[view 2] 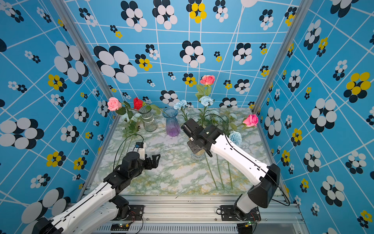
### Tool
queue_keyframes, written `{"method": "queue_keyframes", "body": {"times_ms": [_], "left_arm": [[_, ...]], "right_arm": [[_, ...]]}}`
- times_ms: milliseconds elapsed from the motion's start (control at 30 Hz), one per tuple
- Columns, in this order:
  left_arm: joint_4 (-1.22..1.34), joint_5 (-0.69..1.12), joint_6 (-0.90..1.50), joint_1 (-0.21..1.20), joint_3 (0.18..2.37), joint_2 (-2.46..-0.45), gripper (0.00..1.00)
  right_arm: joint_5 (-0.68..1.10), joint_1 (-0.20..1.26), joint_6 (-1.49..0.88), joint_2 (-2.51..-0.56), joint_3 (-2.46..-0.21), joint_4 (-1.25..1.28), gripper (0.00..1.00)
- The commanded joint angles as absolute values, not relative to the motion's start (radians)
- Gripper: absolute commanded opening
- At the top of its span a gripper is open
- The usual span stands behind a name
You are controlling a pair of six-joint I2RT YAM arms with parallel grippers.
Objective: Pick out blue flowers from the vase
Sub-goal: Move the vase to the center of the board.
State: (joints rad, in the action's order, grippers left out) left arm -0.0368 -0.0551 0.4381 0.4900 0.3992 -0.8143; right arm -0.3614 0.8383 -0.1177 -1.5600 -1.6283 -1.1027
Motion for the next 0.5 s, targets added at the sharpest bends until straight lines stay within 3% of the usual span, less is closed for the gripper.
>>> {"method": "queue_keyframes", "body": {"times_ms": [0,467], "left_arm": [[-0.013,-0.044,0.447,0.481,0.384,-0.822,0.95],[-0.015,-0.044,0.446,0.48,0.385,-0.823,0.95]], "right_arm": [[-0.537,0.854,-0.121,-1.499,-1.657,-0.891,0.0],[-0.585,0.947,-0.11,-1.607,-1.693,-0.866,0.0]]}}
